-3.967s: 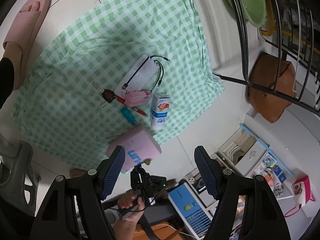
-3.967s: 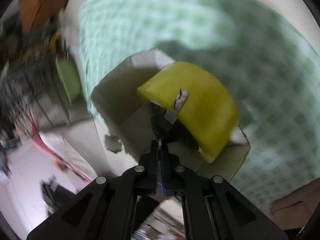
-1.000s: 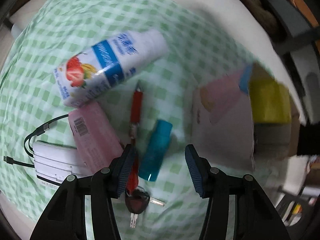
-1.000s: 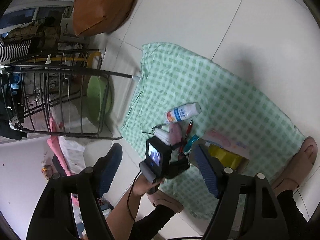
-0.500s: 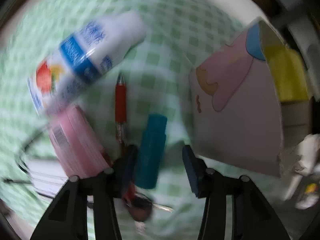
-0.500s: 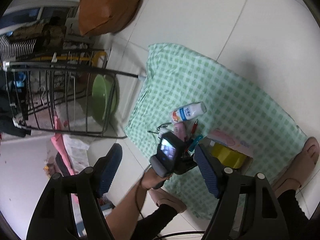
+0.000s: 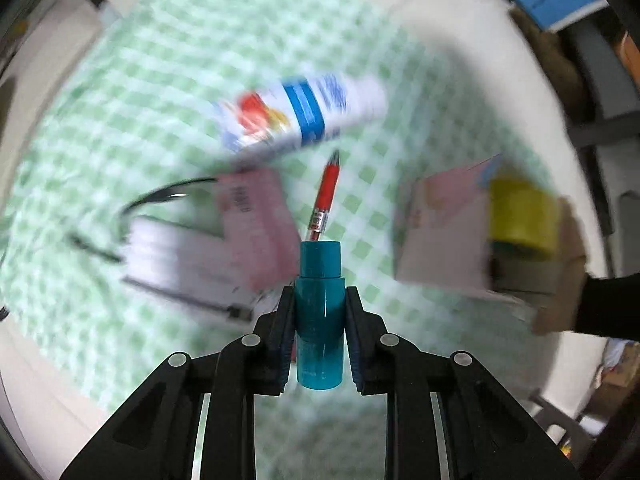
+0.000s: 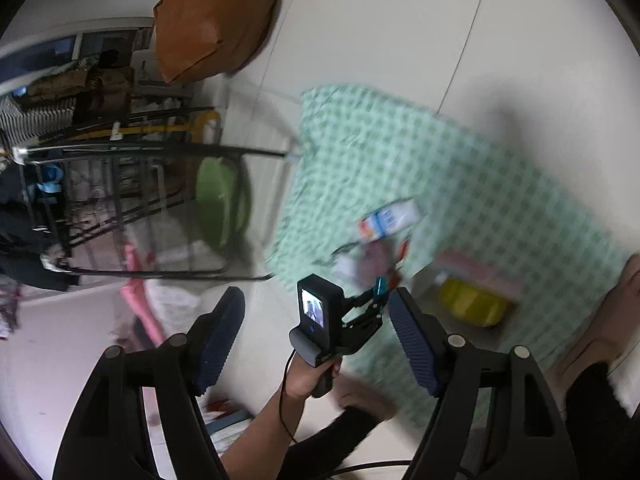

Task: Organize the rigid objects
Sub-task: 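Grasp the teal cylinder with the left gripper and lift it, then pass the teal cylinder from the left gripper into the right gripper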

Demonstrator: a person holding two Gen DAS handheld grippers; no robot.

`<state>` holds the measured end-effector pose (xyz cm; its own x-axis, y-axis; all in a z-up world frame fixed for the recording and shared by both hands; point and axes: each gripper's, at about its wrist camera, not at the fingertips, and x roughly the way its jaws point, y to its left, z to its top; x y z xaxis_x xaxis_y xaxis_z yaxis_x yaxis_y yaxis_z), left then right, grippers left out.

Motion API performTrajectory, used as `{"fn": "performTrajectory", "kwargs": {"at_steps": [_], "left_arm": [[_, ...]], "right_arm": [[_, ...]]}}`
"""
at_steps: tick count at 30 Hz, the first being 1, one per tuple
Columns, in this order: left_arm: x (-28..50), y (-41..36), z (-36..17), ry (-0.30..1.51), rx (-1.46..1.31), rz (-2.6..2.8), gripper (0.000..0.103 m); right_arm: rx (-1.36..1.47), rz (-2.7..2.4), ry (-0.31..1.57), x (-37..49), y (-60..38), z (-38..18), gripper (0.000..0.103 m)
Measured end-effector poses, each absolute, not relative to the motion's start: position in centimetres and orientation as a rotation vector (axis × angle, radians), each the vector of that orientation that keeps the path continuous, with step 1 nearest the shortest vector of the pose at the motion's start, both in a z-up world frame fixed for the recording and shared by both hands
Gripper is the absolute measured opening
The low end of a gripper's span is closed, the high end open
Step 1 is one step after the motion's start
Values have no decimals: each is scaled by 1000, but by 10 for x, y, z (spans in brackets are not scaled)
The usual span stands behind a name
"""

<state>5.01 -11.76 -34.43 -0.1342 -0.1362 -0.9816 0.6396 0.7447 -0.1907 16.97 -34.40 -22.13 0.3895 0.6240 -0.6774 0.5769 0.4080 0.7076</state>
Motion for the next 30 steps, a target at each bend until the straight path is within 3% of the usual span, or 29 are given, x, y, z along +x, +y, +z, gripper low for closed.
{"fn": "performTrajectory", "kwargs": {"at_steps": [5, 11, 15, 21, 25, 30], "left_arm": [[32, -108, -218, 1455, 245, -777, 20], [-17, -110, -116, 1268, 142, -824, 20], [-35, -104, -110, 1263, 176, -792, 21], [-18, -103, -114, 1361, 56, -768, 24], [-3, -107, -128, 1436, 325, -595, 26], [13, -110, -140, 1413, 665, -413, 26]], "right_arm": [[1160, 149, 1333, 183, -294, -215, 71], [1027, 300, 1417, 187, -223, -224, 49], [1010, 344, 1458, 187, -198, -239, 26], [1083, 356, 1497, 181, -196, -264, 21], [958, 208, 1496, 185, -219, -272, 21], [550, 47, 1585, 189, -237, -297, 21]]}}
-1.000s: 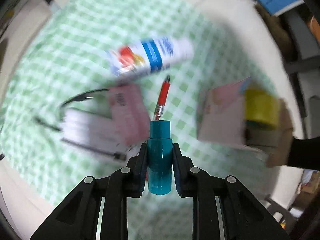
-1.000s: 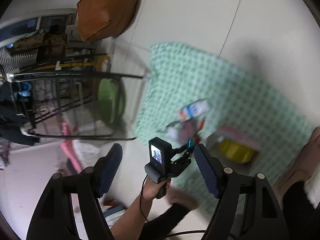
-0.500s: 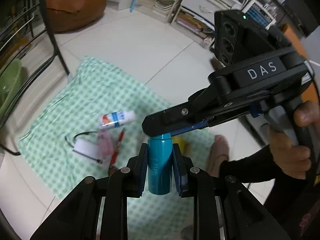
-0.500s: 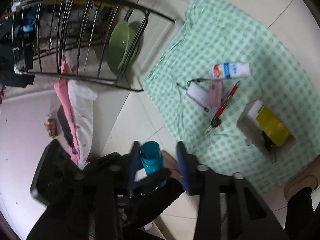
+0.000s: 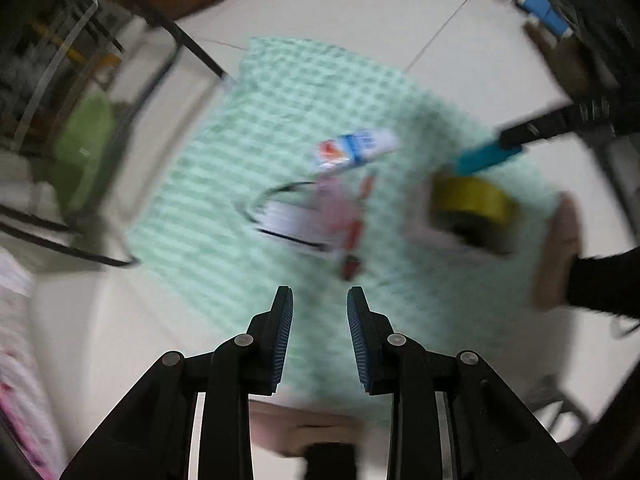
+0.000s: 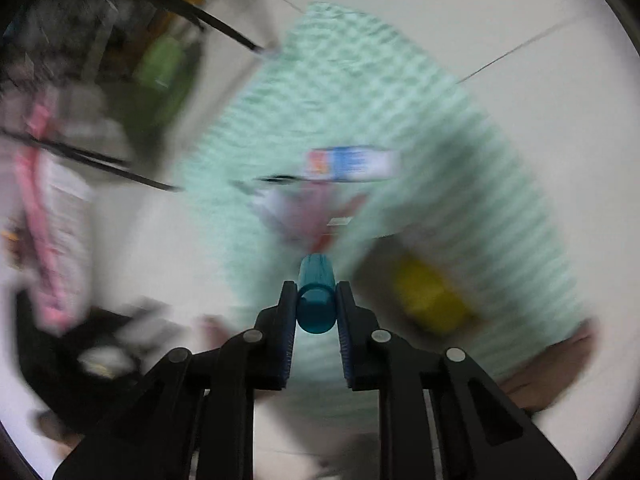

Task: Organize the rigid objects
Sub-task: 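Pass the teal cylinder from the left gripper into the right gripper, then lower the teal cylinder into the pink box and open the right gripper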

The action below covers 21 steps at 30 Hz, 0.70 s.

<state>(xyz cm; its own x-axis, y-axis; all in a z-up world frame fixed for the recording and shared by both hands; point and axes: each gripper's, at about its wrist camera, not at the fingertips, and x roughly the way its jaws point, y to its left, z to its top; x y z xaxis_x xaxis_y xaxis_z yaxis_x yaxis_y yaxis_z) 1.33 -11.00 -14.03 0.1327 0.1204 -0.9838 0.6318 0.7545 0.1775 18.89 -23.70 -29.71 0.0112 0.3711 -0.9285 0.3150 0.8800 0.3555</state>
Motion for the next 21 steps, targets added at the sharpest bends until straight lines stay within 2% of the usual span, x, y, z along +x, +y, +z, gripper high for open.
{"fn": "performTrajectory", "kwargs": {"at_steps": [3, 5, 7, 11, 13, 15, 19, 21], "left_arm": [[19, -114, -130, 1383, 674, -414, 26], [20, -117, -119, 1370, 638, -428, 31], [16, -115, -109, 1348, 624, -434, 35], [0, -108, -93, 1336, 616, -441, 35], [-2, -102, -92, 1343, 617, -440, 35], [-1, -101, -93, 1348, 627, -433, 35], [5, -99, -77, 1331, 564, -422, 35], [8, -99, -71, 1310, 509, -435, 37]], "right_arm": [[428, 22, 1700, 180, -233, -331, 21], [410, 31, 1768, 174, -227, -350, 21], [377, 42, 1801, 170, -220, -357, 21], [303, 50, 1824, 167, -210, -365, 22], [256, 62, 1809, 166, -205, -364, 28], [245, 57, 1801, 165, -204, -363, 37], [452, 97, 1762, 174, -208, -349, 41], [557, 106, 1739, 178, -210, -341, 53]]}}
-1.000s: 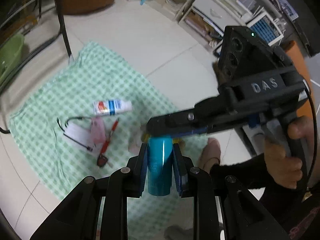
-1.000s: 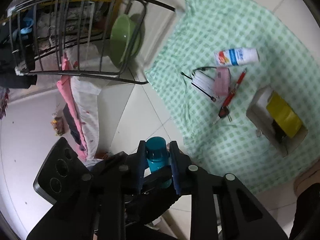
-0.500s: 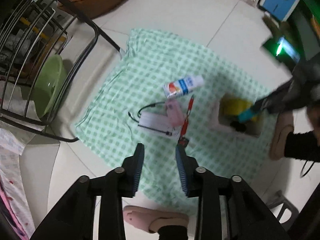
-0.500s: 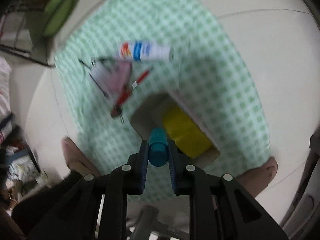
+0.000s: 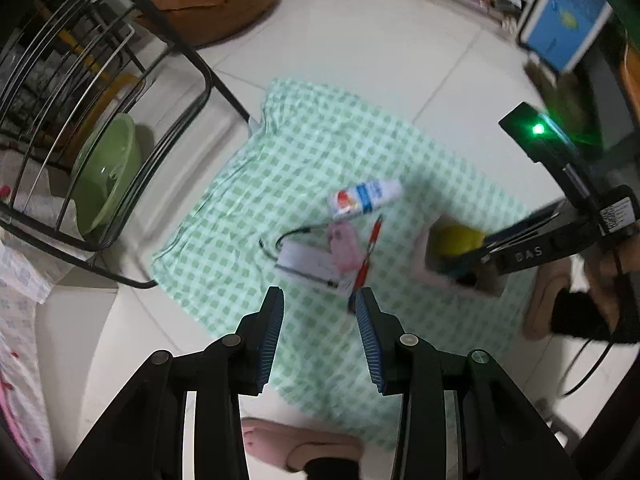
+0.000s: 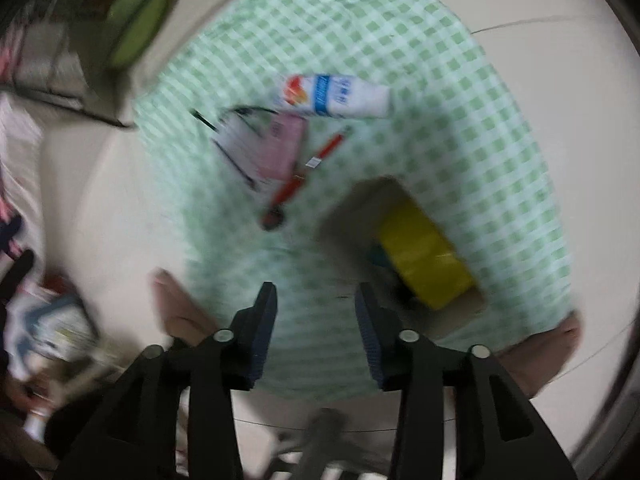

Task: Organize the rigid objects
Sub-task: 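Lower the teal cylinder into the pink box and open the right gripper, then grasp the white yogurt bottle with the left gripper and lift it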

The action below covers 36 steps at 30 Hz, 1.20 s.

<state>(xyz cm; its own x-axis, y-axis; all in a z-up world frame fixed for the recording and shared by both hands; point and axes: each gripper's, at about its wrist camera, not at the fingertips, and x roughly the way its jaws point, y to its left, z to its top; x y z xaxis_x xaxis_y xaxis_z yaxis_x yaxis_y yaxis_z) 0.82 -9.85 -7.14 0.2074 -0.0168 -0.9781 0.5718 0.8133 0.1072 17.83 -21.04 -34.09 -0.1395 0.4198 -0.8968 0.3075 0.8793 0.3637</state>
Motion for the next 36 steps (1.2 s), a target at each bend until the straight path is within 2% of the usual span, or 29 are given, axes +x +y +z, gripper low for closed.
{"fn": "performTrajectory", "kwargs": {"at_steps": [1, 3, 8, 19, 27, 30, 32, 36], "left_arm": [[8, -98, -69, 1300, 493, -443, 44], [6, -99, -61, 1270, 464, -469, 57], [7, -95, -53, 1243, 389, -476, 58], [24, -64, -54, 1282, 162, -452, 58], [32, -47, -49, 1253, 131, -426, 59], [38, -35, -70, 1228, 264, -348, 63], [47, -20, -100, 1288, 322, -237, 63], [57, 6, -158, 1464, 141, -167, 62]], "right_arm": [[618, 115, 1725, 181, -212, -337, 59], [761, 128, 1689, 185, -217, -327, 78], [948, 164, 1670, 192, -212, -317, 86], [1165, 57, 1769, 174, -216, -357, 87], [1179, 98, 1723, 185, -206, -340, 87], [1246, 102, 1679, 187, -209, -328, 87], [1322, 114, 1628, 189, -215, -316, 87], [1407, 135, 1501, 194, -241, -284, 87]]}}
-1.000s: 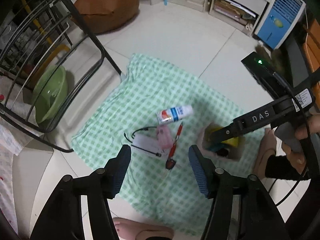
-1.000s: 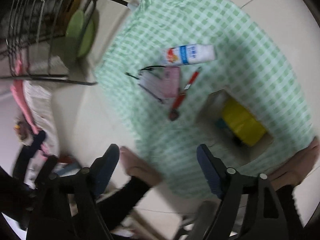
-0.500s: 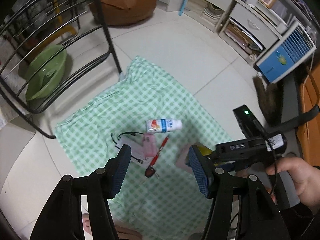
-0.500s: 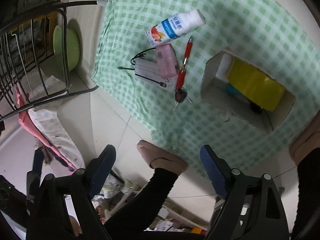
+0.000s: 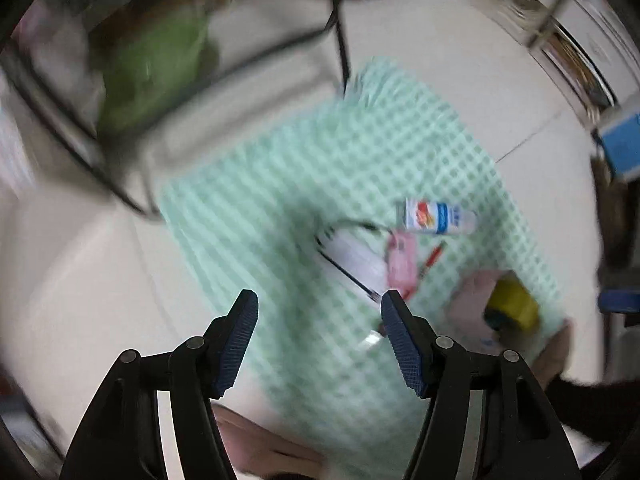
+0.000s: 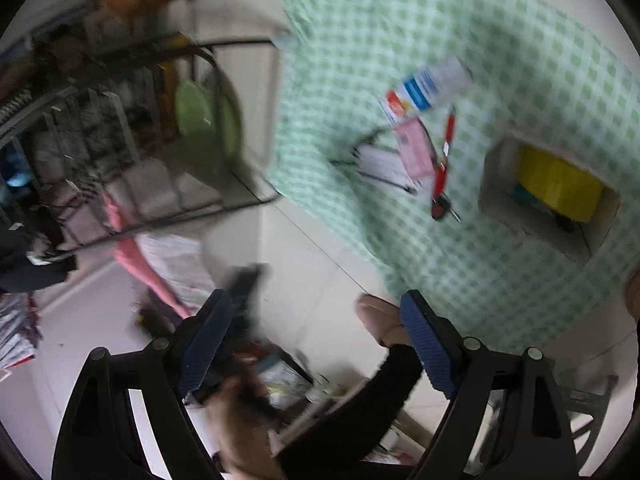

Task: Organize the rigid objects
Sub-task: 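Grasp the white yogurt bottle with the left gripper and lift it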

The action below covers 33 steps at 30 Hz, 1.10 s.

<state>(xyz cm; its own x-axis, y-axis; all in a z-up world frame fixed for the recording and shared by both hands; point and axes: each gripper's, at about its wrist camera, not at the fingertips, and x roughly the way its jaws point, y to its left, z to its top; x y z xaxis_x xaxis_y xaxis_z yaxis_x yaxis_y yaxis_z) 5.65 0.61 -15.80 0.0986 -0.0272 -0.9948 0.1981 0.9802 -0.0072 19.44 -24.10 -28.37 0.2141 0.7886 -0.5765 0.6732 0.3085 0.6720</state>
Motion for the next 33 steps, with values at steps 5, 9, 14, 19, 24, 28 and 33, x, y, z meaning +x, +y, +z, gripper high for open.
{"fn": "performTrajectory", "kwargs": {"at_steps": [5, 9, 14, 19, 24, 28, 33], "left_arm": [[63, -17, -216, 1579, -53, -203, 62], [81, -51, -249, 1588, -116, -221, 62], [90, -61, -322, 1669, -602, -102, 62], [85, -67, -384, 1722, -860, 109, 62], [80, -83, -410, 1654, -1112, 340, 62], [95, -105, -421, 1634, -1031, 418, 62], [113, -146, -446, 1854, -707, 431, 65]], "right_arm": [[1548, 83, 1339, 189, -285, -255, 87], [1614, 52, 1243, 184, -317, -240, 87], [1731, 27, 1182, 171, -352, -238, 88], [1771, -12, 1131, 162, -387, -233, 88], [1761, 18, 1120, 161, -396, -226, 88], [1769, 40, 1183, 156, -392, -241, 89], [1822, -36, 1250, 133, -403, -269, 89]]}}
